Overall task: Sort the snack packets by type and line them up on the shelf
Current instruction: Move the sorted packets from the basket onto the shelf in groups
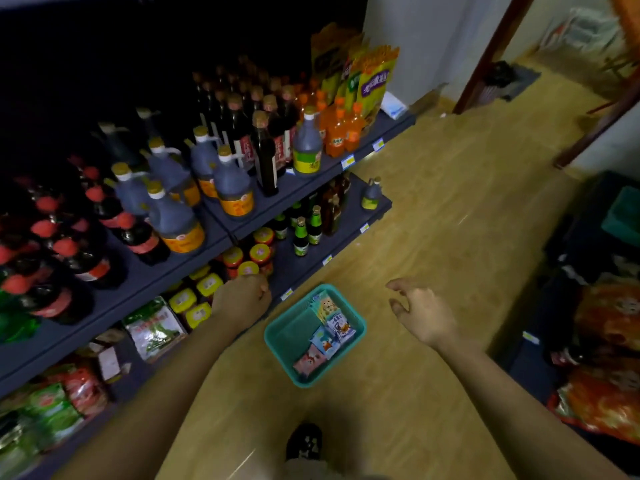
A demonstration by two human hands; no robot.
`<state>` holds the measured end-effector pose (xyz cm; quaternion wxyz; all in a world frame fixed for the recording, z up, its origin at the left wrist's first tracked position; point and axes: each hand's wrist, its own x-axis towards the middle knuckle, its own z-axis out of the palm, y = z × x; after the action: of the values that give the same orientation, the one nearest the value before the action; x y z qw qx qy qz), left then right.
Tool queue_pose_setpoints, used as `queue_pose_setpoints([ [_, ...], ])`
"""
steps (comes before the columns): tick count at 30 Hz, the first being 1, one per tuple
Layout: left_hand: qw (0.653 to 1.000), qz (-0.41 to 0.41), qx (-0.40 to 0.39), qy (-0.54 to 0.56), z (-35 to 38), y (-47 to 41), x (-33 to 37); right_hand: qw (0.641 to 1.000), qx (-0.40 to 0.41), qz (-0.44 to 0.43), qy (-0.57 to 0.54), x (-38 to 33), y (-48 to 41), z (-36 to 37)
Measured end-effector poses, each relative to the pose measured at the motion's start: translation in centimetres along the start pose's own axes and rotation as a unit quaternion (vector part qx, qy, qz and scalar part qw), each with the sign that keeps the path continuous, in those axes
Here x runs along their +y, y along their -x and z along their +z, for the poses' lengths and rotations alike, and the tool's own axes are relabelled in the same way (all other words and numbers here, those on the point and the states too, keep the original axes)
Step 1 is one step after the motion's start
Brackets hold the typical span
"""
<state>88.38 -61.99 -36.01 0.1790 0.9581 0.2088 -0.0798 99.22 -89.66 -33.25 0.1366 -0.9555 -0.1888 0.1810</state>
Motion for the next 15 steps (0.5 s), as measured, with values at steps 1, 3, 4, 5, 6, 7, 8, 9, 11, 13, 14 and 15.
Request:
queue_pose_setpoints([
  [1,1.0,-0.017,-0.005,-0.003,0.7,-0.8,0.2,1.0,-0.015,-0.01,-0.005,0.6,-1.5,0.4],
  [3,0.999,-0.049,-0.016,-0.011,2.1,-2.0,0.4,0.998,-0.051,-0.033,-0.005,1.8,-4.6,1.3],
  [4,0.997,-0.066,-0.021,-0.021,2.8,-2.5,0.6,0.996,-0.072,-0.05,0.004,2.3,-6.1,1.7],
  [5,0.996,-0.082,-0.024,-0.028,3.5,-2.9,0.7,0.993,-0.09,-0.068,0.018,2.7,-7.5,2.0],
  [6,0.994,-0.104,-0.031,-0.027,4.4,-3.2,0.8,0.99,-0.107,-0.084,0.034,3.0,-9.0,2.4],
  [7,0.991,-0.129,-0.037,-0.023,5.5,-3.6,0.9,0.986,-0.124,-0.103,0.05,3.5,-10.7,3.0],
  [8,0.987,-0.156,-0.044,-0.02,6.6,-3.9,1.1,0.979,-0.141,-0.126,0.071,3.9,-12.4,3.5],
  [9,0.983,-0.178,-0.045,-0.014,7.8,-4.1,1.3,0.972,-0.154,-0.15,0.092,4.4,-14.0,4.2],
  [11,0.975,-0.218,-0.04,0.0,10.3,-4.6,1.6,0.962,-0.169,-0.184,0.108,5.1,-17.2,6.3],
  [13,0.968,-0.247,-0.045,0.004,13.2,-5.3,1.4,0.957,-0.193,-0.195,0.092,5.8,-19.6,9.3],
  [14,0.966,-0.252,-0.051,0.005,14.8,-5.6,1.2,0.954,-0.21,-0.196,0.083,6.0,-20.5,11.1],
  [15,0.966,-0.253,-0.06,0.006,16.7,-6.0,0.8,0.951,-0.228,-0.198,0.074,6.4,-21.3,13.1],
])
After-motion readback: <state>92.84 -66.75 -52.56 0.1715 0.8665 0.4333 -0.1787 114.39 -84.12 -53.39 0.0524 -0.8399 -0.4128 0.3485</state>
